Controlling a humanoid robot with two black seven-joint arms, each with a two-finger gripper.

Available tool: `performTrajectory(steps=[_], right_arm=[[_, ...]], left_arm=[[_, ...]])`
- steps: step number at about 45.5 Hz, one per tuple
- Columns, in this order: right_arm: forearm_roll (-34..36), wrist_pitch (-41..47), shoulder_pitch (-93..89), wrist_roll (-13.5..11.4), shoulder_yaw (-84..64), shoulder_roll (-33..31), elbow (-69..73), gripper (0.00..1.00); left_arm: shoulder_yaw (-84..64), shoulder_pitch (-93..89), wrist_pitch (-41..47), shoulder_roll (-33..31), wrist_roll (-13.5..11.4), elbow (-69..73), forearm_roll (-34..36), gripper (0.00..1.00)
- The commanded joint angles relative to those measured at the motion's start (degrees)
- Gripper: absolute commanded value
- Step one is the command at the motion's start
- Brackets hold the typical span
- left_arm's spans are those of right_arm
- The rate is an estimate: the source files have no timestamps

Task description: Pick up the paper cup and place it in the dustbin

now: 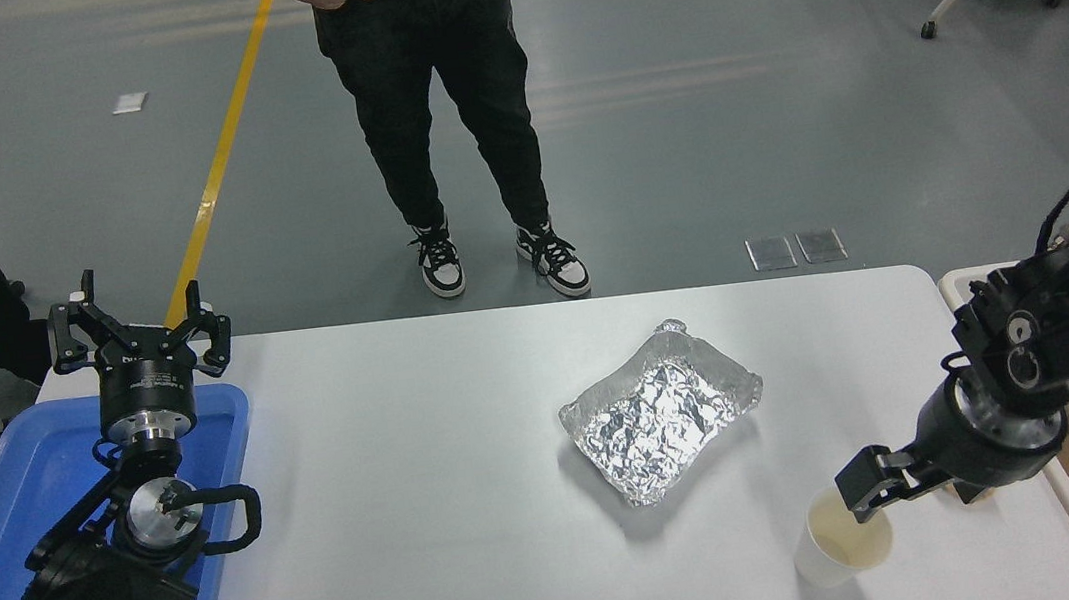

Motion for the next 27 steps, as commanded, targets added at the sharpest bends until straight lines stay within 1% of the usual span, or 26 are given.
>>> performTrajectory(steps=[1,9,12,13,14,16,19,20,21,23,24,25,26,27], right_arm=[[-1.0,-2.7,-8.1,0.0,2.7,0.3,-5.3,1.0],[-1.0,-6.0,-10.7,0.0,2.9,1.8,-7.9,0.99],[-1.6,-7.7,-12.1,0.0,2.8,2.1,-8.8,0.95],[-1.7,-8.0,-12.5,0.0,2.8,2.3,-9.3,0.9],[-1.9,-8.1,-13.1,-0.1,2.7,2.5,-10.0,0.79],[-1.9,-8.2,-13.4,0.0,2.7,2.6,-10.4,0.7],[-2.0,-8.2,-13.7,-0.1,2.7,2.6,-10.5,0.38],[-2.0,-8.3,-13.7,-0.2,2.7,2.6,-10.5,0.3],[-2.0,-8.3,-13.8,-0.4,2.7,2.6,-10.6,0.24],[-2.0,-8.3,-13.8,-0.5,2.7,2.6,-10.6,0.2],[-2.0,-8.2,-13.8,-0.6,2.7,2.7,-10.6,0.16],[-1.9,-8.3,-13.8,-0.6,2.6,2.7,-10.6,0.09],[-1.7,-8.3,-13.9,-0.6,2.6,2.7,-10.6,0.0],[-1.4,-8.3,-13.9,-0.6,2.6,2.7,-10.7,0.0]], left_arm=[[0.0,0.0,0.0,-0.1,0.0,0.0,0.1,0.99],[0.0,0.0,0.0,-0.1,0.0,0.0,0.1,0.99],[0.0,0.0,0.0,-0.1,0.0,0.0,0.1,0.99],[0.0,0.0,0.0,-0.1,0.0,0.0,0.1,0.99],[0.0,0.0,0.0,-0.1,0.0,0.0,0.1,0.99],[0.0,0.0,0.0,-0.1,0.0,0.0,0.1,0.99],[0.0,0.0,0.0,-0.1,0.0,0.0,0.1,0.99],[0.0,0.0,0.0,-0.1,0.0,0.0,0.1,0.99],[0.0,0.0,0.0,-0.1,0.0,0.0,0.1,0.99],[0.0,0.0,0.0,-0.1,0.0,0.0,0.1,0.99],[0.0,0.0,0.0,-0.1,0.0,0.0,0.1,0.99],[0.0,0.0,0.0,-0.1,0.0,0.0,0.1,0.99],[0.0,0.0,0.0,-0.1,0.0,0.0,0.1,0.99],[0.0,0.0,0.0,-0.1,0.0,0.0,0.1,0.99]])
